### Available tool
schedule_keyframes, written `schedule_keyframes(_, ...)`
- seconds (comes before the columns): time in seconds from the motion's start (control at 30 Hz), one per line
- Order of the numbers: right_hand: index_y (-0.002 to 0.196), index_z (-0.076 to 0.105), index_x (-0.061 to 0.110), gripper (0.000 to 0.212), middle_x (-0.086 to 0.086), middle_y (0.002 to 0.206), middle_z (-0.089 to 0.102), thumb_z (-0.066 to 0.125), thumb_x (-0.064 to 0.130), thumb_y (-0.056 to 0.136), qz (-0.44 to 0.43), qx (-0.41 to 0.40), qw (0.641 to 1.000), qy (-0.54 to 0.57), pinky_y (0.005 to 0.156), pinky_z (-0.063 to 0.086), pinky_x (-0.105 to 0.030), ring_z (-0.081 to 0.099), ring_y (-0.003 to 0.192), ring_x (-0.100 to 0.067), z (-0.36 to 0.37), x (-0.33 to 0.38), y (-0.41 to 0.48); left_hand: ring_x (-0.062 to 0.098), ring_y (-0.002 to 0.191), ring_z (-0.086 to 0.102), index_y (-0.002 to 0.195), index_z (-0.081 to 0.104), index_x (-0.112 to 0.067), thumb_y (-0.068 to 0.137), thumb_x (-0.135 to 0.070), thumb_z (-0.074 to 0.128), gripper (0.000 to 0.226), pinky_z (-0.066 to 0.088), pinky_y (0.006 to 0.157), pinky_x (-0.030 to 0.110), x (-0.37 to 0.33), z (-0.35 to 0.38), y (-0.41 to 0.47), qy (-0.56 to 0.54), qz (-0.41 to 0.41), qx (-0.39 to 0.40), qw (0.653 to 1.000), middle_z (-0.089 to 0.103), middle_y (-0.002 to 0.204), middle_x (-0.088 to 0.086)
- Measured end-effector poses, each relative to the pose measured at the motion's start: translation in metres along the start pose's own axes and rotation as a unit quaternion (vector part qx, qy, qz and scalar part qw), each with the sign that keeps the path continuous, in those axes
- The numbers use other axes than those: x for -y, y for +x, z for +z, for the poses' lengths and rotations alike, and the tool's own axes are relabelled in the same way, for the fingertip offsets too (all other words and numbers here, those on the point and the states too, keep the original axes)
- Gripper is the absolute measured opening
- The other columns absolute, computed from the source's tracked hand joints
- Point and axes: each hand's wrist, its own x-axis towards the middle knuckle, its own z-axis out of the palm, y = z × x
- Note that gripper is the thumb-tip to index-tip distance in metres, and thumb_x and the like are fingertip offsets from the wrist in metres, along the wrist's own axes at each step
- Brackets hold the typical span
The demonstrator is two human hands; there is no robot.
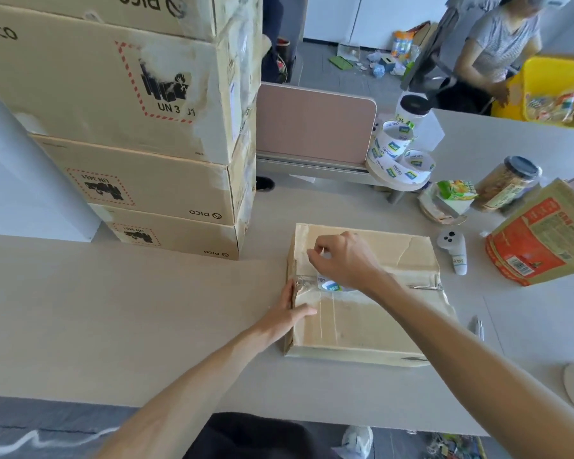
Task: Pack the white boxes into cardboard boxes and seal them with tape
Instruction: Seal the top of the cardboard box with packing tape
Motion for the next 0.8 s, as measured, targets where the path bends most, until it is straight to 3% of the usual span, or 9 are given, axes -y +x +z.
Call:
schedule_keyframes(0.1, 0.081, 0.066, 0.019, 0.024, -0.003, 0.077, 0.069, 0.051, 0.036, 0.091, -0.008, 0.002, 1.0, 0.029, 0.066, 0.048, -0.03, 0.061, 0.075, -0.027, -0.005, -0.008, 0.0, -0.003, 0.106, 0.054, 0.128, 0.053, -0.033, 0.076, -0.037, 0.055, 0.053, 0.036, 0.09, 0.022, -0.013, 0.0, 0.007, 0.047, 0.005, -0.004, 0.999, 0.063, 0.114, -0.019)
schedule_keyframes(0.17, 0.085, 0.066, 0.02, 0.023, -0.003, 0.084, 0.07, 0.051, 0.036, 0.091, -0.024, 0.025, 0.998, 0.043, 0.068, 0.047, -0.03, 0.061, 0.079, -0.027, -0.008, -0.011, 0.001, 0.003, 0.116, 0.053, 0.128, 0.054, -0.034, 0.085, -0.033, 0.054, 0.043, 0.037, 0.095, 0.021, -0.017, 0.003, 0.008, 0.067, -0.002, -0.014, 0.998, 0.062, 0.12, -0.015)
schedule_keyframes(0.27, 0.089, 0.065, 0.02, 0.022, -0.004, 0.09, 0.07, 0.052, 0.038, 0.09, -0.053, 0.068, 0.994, 0.06, 0.07, 0.047, -0.03, 0.061, 0.082, -0.027, -0.01, -0.017, 0.007, 0.009, 0.108, 0.057, 0.109, 0.057, -0.041, 0.092, -0.039, 0.05, 0.019, 0.042, 0.101, 0.031, -0.011, 0.011, 0.003, 0.118, -0.02, -0.098, 0.988, 0.064, 0.109, -0.013)
schedule_keyframes(0.33, 0.09, 0.064, 0.023, 0.021, -0.003, 0.095, 0.069, 0.053, 0.041, 0.089, -0.068, 0.104, 0.989, 0.076, 0.071, 0.049, -0.03, 0.061, 0.081, -0.025, -0.012, -0.022, 0.011, 0.014, 0.094, 0.058, 0.099, 0.055, -0.041, 0.097, -0.039, 0.046, 0.01, 0.045, 0.089, 0.033, -0.013, 0.022, -0.005, 0.177, -0.009, -0.169, 0.969, 0.061, 0.09, -0.013)
schedule_keyframes(0.43, 0.094, 0.065, 0.024, 0.025, 0.0, 0.094, 0.067, 0.055, 0.047, 0.088, -0.062, 0.122, 0.984, 0.114, 0.068, 0.046, -0.03, 0.061, 0.081, -0.021, -0.018, -0.036, 0.008, 0.023, 0.121, 0.051, 0.146, 0.034, -0.022, 0.102, -0.031, 0.041, 0.045, 0.036, 0.095, 0.026, -0.021, 0.037, -0.01, 0.261, 0.007, -0.2, 0.944, 0.055, 0.132, 0.001)
schedule_keyframes(0.5, 0.094, 0.065, 0.021, 0.032, 0.001, 0.087, 0.068, 0.058, 0.051, 0.087, -0.04, 0.107, 0.981, 0.154, 0.069, 0.046, -0.031, 0.061, 0.082, -0.02, -0.021, -0.047, 0.002, 0.017, 0.147, 0.019, 0.155, 0.005, -0.013, 0.101, -0.033, 0.045, 0.071, 0.013, 0.111, 0.019, -0.025, 0.039, -0.009, 0.352, 0.04, -0.187, 0.916, 0.014, 0.161, 0.004)
schedule_keyframes(0.57, 0.086, 0.064, 0.016, 0.035, 0.001, 0.08, 0.067, 0.061, 0.051, 0.086, -0.038, 0.089, 0.977, 0.188, 0.07, 0.047, -0.033, 0.061, 0.079, -0.018, -0.022, -0.057, -0.003, 0.015, 0.149, -0.006, 0.155, -0.004, -0.009, 0.099, -0.043, 0.046, 0.082, -0.004, 0.115, 0.019, -0.031, 0.034, 0.0, 0.459, 0.075, -0.169, 0.869, -0.01, 0.162, 0.005)
schedule_keyframes(0.63, 0.079, 0.062, 0.014, 0.036, -0.001, 0.078, 0.067, 0.064, 0.049, 0.086, -0.054, 0.082, 0.972, 0.213, 0.069, 0.047, -0.034, 0.06, 0.076, -0.02, -0.022, -0.068, -0.006, 0.013, 0.148, -0.012, 0.154, -0.005, -0.008, 0.097, -0.054, 0.043, 0.088, -0.007, 0.118, 0.024, -0.041, 0.025, 0.014, 0.518, 0.089, -0.135, 0.84, -0.013, 0.162, 0.004)
schedule_keyframes(0.8, 0.08, 0.061, 0.011, 0.032, 0.003, 0.075, 0.055, 0.064, 0.041, 0.091, -0.06, 0.106, 0.953, 0.279, 0.062, 0.036, -0.022, 0.045, 0.066, -0.009, -0.025, -0.084, -0.017, 0.004, 0.148, -0.002, 0.155, 0.011, -0.018, 0.088, -0.061, 0.055, 0.091, 0.005, 0.121, 0.026, -0.046, 0.005, 0.035, 0.498, 0.16, -0.094, 0.847, 0.005, 0.162, -0.007)
